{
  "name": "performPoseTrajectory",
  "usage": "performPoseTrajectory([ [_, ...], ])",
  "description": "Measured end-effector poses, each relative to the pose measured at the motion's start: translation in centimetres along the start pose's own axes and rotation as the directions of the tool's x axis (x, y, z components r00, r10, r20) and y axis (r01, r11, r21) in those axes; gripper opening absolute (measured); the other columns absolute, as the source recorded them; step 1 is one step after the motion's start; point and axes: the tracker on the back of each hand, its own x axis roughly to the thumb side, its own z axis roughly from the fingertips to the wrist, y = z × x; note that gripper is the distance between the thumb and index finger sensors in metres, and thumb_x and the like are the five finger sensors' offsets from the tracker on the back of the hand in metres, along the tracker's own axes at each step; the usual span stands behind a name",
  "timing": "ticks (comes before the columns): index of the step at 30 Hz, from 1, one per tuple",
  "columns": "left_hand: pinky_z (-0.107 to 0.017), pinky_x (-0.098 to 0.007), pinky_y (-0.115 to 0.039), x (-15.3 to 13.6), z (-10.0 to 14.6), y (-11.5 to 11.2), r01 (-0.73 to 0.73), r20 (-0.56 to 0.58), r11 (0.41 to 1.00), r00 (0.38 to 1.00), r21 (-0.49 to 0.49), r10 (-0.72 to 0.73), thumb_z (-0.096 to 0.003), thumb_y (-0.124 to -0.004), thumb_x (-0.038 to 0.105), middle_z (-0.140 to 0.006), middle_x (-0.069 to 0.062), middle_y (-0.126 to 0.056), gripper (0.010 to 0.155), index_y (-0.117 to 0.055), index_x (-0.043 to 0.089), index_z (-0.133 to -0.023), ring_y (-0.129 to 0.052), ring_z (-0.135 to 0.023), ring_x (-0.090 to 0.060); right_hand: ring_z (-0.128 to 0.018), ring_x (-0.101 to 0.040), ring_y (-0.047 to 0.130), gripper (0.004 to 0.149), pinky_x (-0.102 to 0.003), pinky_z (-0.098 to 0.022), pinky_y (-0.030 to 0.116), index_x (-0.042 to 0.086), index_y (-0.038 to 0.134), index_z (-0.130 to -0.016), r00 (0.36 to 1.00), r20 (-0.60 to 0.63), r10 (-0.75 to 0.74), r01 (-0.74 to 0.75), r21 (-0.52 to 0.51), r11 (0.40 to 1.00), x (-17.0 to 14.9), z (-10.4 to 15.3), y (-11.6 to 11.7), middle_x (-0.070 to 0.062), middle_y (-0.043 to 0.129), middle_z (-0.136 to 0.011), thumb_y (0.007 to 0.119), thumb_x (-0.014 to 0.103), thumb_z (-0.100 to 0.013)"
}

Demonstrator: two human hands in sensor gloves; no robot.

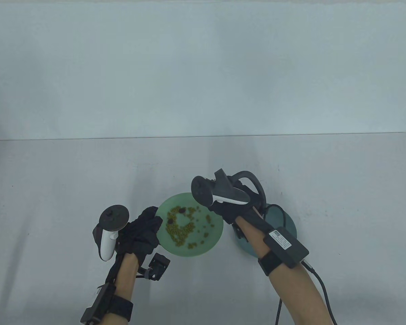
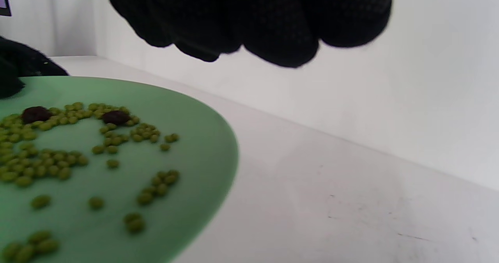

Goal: Pick cranberries with hand pinch into plate

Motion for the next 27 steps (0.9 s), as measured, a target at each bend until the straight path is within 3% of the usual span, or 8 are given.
performPoseTrajectory([
  [17, -0.045, -0.037, -0.094, 0.1, 0.0, -0.1, -0.001, 0.003, 1.0, 1.0, -0.005, 0.001, -0.0586, -0.068, 0.021, -0.087, -0.019, -0.083, 0.056, -0.052, -0.002, -0.107, -0.109, -0.055, -0.023, -0.037, -0.006, 0.096, 0.047, -0.031, -0.037, 0.088, 0.026, 0.073, -0.1, 0.993, 0.101, 0.055, -0.063, 0.079, 0.995, 4.8, -1.6, 3.4, 0.014, 0.092, -0.045, 0.072, 0.044, -0.056],
  [22, -0.045, -0.037, -0.094, 0.0, 0.0, -0.1, 0.001, -0.001, 1.0, 1.0, -0.004, -0.001, -0.0586, -0.068, 0.021, -0.087, -0.019, -0.083, 0.056, -0.053, -0.002, -0.107, -0.109, -0.055, -0.023, -0.037, -0.006, 0.096, 0.047, -0.031, -0.037, 0.088, 0.026, 0.074, -0.1, 0.992, 0.117, 0.054, -0.064, 0.083, 0.994, 5.1, -1.6, 3.5, 0.014, 0.092, -0.045, 0.072, 0.044, -0.056],
  [25, -0.045, -0.037, -0.094, 0.0, 0.0, -0.1, 0.007, -0.004, 1.0, 1.0, -0.003, -0.007, -0.0586, -0.068, 0.021, -0.087, -0.019, -0.083, 0.056, -0.052, -0.002, -0.107, -0.109, -0.055, -0.023, -0.037, -0.006, 0.096, 0.044, -0.032, -0.037, 0.087, 0.026, 0.077, -0.097, 0.987, 0.16, -0.022, -0.001, 0.143, 0.99, 5.2, -1.3, 3.1, 0.014, 0.092, -0.045, 0.072, 0.044, -0.056],
  [27, -0.045, -0.037, -0.094, 0.0, 0.0, -0.1, -0.003, -0.003, 1.0, 1.0, -0.003, 0.003, -0.0586, -0.068, 0.021, -0.087, -0.019, -0.083, 0.056, -0.052, -0.002, -0.107, -0.109, -0.055, -0.023, -0.037, -0.006, 0.096, 0.044, -0.031, -0.037, 0.088, 0.026, 0.078, -0.096, 0.989, 0.145, -0.023, 0.011, 0.084, 0.996, 5.0, -1.3, 2.4, 0.014, 0.092, -0.045, 0.073, 0.043, -0.056],
])
